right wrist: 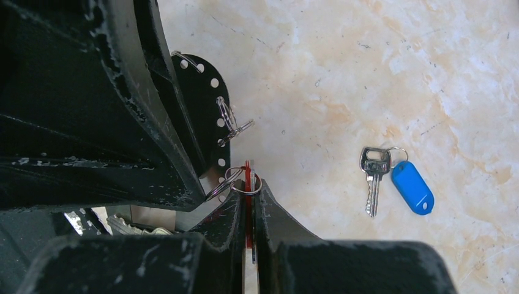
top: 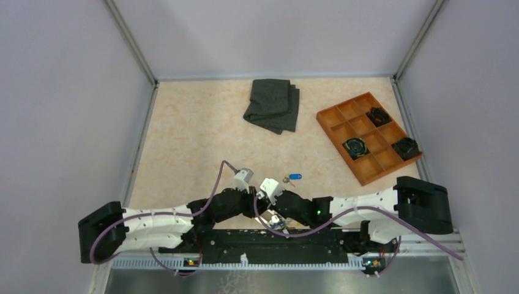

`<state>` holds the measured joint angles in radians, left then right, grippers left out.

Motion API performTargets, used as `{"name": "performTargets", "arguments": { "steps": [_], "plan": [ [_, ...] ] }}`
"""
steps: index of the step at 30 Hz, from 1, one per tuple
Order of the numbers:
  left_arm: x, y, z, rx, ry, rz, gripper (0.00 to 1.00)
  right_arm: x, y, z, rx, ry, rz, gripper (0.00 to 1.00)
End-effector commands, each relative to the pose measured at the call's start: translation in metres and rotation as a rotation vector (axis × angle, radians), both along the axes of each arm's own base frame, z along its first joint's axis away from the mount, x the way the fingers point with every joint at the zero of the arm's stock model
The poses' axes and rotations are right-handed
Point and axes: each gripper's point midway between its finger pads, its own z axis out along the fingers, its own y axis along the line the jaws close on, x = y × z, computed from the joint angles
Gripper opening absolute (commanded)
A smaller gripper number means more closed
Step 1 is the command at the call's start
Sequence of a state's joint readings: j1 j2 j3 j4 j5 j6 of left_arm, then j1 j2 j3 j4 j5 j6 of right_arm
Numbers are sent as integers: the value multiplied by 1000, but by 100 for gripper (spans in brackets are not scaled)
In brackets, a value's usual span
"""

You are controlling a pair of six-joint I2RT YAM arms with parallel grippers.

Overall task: Remove the keys from the keyring
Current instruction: Remove the key from the keyring.

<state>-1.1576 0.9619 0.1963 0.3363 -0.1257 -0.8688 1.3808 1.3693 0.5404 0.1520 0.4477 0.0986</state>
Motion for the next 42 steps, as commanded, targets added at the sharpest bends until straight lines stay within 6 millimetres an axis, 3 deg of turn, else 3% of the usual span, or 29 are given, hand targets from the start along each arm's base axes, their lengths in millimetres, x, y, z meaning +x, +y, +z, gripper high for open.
{"name": "performTargets", "arguments": {
  "steps": [1, 31, 37, 42],
  "plan": [
    [5, -13, 27, -58, -39, 6, 26, -8, 28, 23, 111, 39, 30, 0],
    [-3, -4, 17, -36, -10, 25, 26, -8, 35, 26, 125, 57, 17, 0],
    [7, 6, 14, -30, -2, 111, 27, -9, 35, 26, 133, 68, 15, 0],
    [14, 7, 22, -78, -33, 148, 27, -11, 34, 26, 143, 78, 14, 0]
  ]
}}
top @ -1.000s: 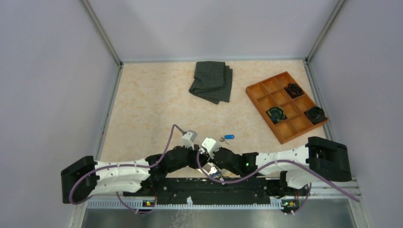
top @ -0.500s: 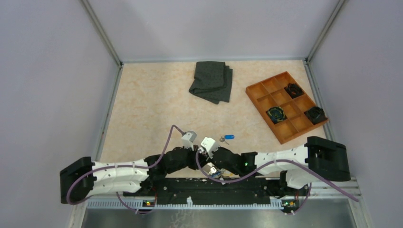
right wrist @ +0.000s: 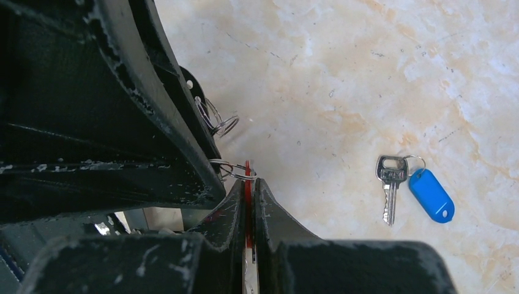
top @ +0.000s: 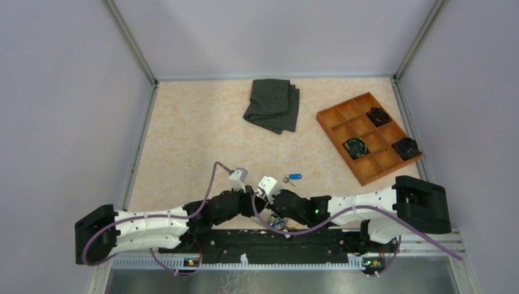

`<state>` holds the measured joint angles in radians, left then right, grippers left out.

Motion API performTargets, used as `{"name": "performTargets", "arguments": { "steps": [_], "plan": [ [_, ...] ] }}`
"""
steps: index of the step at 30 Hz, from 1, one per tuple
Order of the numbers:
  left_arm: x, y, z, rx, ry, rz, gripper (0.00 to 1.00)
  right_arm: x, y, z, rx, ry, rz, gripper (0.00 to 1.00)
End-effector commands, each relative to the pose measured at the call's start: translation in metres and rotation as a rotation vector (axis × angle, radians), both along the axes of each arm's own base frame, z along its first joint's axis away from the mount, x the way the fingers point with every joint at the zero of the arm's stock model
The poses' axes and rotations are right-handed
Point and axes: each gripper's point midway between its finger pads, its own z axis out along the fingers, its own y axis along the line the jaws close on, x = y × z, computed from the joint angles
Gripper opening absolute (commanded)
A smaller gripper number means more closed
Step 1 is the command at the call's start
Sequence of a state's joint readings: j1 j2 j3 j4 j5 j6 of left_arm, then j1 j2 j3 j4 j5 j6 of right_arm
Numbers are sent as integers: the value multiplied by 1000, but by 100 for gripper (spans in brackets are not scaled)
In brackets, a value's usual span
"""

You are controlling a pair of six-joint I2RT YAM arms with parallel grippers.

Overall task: Remove the keys from the keyring
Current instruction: Remove the key from the keyring.

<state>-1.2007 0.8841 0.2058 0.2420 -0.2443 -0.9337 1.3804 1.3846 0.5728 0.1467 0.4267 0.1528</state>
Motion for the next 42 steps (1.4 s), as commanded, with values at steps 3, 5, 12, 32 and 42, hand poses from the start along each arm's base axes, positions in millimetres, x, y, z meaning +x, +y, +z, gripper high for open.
{"name": "performTargets", "arguments": {
  "steps": [3, 5, 12, 32, 42],
  "plan": [
    [8, -7, 16, -69, -44, 31, 24, -8, 22, 21, 101, 33, 24, 0],
    [4, -11, 12, -56, -28, 3, 23, -7, 22, 22, 103, 32, 23, 0],
    [-4, -4, -6, -2, 23, -9, 22, -6, 21, 22, 105, 28, 17, 0],
    [-19, -1, 40, 41, 383, -281, 0, 5, 7, 44, 112, -121, 54, 0],
    [-47, 0, 47, -31, 671, -526, 0, -1, 2, 65, 171, -196, 122, 0]
  ]
}}
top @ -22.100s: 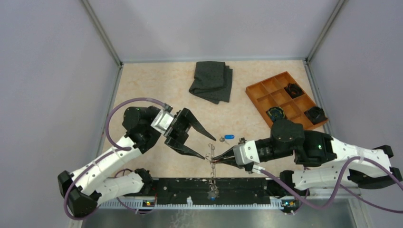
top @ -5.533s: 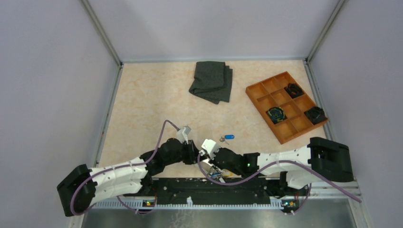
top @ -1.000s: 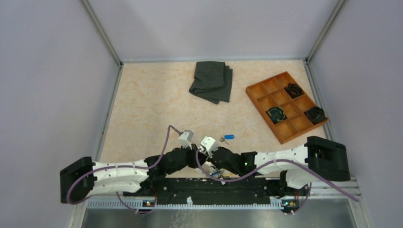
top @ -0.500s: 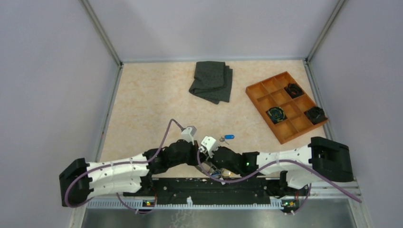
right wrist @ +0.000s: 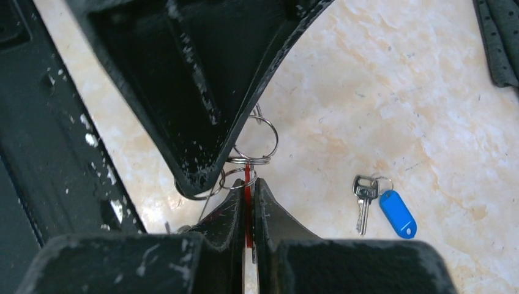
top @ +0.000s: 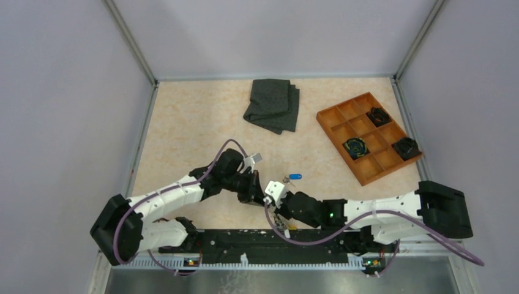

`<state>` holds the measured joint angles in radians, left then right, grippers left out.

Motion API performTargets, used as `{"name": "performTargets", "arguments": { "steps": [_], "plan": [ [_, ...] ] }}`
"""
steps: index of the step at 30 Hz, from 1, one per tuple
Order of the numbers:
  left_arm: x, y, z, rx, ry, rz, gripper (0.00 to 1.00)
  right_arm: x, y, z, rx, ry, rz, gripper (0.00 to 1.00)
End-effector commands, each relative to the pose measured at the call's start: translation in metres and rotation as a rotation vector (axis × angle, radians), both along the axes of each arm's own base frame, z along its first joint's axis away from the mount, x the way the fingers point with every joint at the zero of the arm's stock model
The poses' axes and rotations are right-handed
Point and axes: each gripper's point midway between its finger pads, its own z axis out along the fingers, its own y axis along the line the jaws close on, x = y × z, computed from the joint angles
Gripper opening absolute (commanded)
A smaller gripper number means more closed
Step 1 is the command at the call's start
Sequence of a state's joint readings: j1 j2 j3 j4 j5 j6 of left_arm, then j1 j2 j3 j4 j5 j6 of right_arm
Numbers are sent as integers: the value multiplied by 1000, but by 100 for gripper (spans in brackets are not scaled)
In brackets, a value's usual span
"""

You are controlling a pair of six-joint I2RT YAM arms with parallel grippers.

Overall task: Remove the keys from the keyring
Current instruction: Remove the key from the keyring.

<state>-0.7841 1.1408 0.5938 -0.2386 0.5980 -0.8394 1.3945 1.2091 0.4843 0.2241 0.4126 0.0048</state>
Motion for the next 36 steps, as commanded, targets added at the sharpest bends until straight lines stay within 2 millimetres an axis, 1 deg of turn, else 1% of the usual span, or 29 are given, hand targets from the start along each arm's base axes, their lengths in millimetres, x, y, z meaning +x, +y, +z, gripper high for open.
{"name": "performTargets", "arguments": {
  "steps": [1, 4, 6, 11, 15, 22, 25, 30, 33, 36],
  "plan": [
    [-36, 6, 14, -90, 200, -169, 0, 0, 10, 30, 85, -79, 39, 0],
    [-37, 10, 16, -109, 227, -189, 0, -9, 12, 27, 60, -112, 75, 0],
    [-36, 13, 15, -90, 252, -193, 0, -11, 14, 27, 49, -132, 80, 0],
    [-46, 20, 9, -73, 342, -233, 0, -8, 13, 22, 27, -167, 60, 0],
    [-49, 25, 0, -12, 386, -242, 0, -7, 14, 20, 30, -187, 62, 0],
    [-45, 34, -17, 119, 385, -243, 0, -14, 17, 16, 42, -196, 98, 0],
    [-42, 41, -27, 204, 366, -248, 0, -19, 19, 14, 52, -188, 125, 0],
    [-38, 47, -35, 327, 321, -271, 0, -28, 24, 11, 52, -188, 171, 0],
    [-37, 46, -35, 363, 298, -297, 0, -31, 25, 10, 48, -196, 182, 0],
    [-39, 48, -40, 423, 282, -331, 0, -31, 27, 10, 47, -205, 191, 0]
  ]
}}
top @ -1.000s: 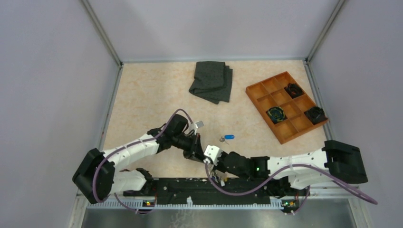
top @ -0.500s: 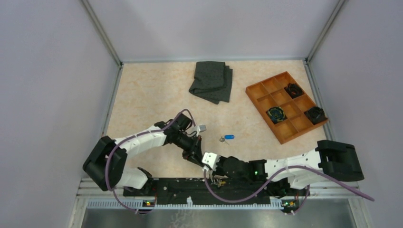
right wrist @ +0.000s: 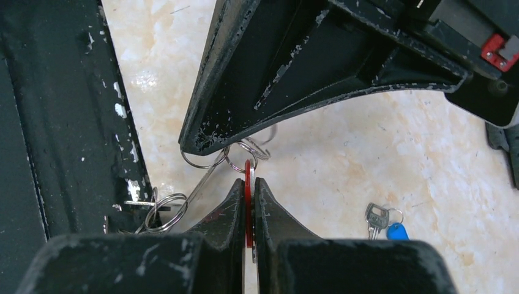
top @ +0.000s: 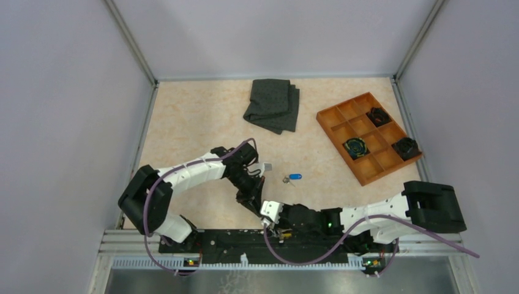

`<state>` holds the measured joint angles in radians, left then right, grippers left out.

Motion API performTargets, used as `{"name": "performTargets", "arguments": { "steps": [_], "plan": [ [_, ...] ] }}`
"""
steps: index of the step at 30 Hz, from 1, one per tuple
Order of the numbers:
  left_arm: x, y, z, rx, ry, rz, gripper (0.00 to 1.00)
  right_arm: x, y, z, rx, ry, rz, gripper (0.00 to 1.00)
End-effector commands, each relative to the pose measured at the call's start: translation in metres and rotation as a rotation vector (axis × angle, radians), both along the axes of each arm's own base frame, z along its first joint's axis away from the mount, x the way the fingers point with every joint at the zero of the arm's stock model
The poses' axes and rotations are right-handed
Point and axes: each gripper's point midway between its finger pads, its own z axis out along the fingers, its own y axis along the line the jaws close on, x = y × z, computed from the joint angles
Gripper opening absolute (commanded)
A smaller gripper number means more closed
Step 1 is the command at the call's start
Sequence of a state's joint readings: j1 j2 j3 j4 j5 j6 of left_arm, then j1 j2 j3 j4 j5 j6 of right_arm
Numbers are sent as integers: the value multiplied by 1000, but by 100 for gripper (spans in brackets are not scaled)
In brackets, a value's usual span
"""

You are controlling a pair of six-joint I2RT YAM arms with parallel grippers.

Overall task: Remove the keys from the keyring
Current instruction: Remove the key from the keyring.

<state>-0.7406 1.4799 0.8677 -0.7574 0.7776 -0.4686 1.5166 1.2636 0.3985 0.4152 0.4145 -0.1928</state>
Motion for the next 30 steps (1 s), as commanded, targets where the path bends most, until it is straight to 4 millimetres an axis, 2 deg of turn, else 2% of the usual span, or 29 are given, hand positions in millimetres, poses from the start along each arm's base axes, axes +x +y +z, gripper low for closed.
{"name": "performTargets", "arguments": {
  "steps": [1, 5, 13, 22, 25, 26, 30],
  "plan": [
    [-13, 25, -21, 205, -11, -76, 0, 0, 15, 23, 95, -43, 1, 0],
    [-4, 35, -28, 281, -83, -102, 0, 1, 15, 22, 85, -49, 0, 0],
    [18, 16, -7, 144, -253, -139, 0, -5, 16, 28, 97, -38, 35, 0],
    [31, 3, 17, -14, -462, -217, 0, -4, 15, 67, 146, -51, 40, 0],
    [31, -9, 32, -117, -572, -265, 0, -5, 16, 79, 154, -52, 47, 0],
    [38, -14, 46, -171, -711, -303, 0, -4, 14, 89, 158, -55, 40, 0],
    [41, -20, 64, -270, -833, -347, 0, 3, 9, 98, 135, -73, 1, 0]
  ]
}}
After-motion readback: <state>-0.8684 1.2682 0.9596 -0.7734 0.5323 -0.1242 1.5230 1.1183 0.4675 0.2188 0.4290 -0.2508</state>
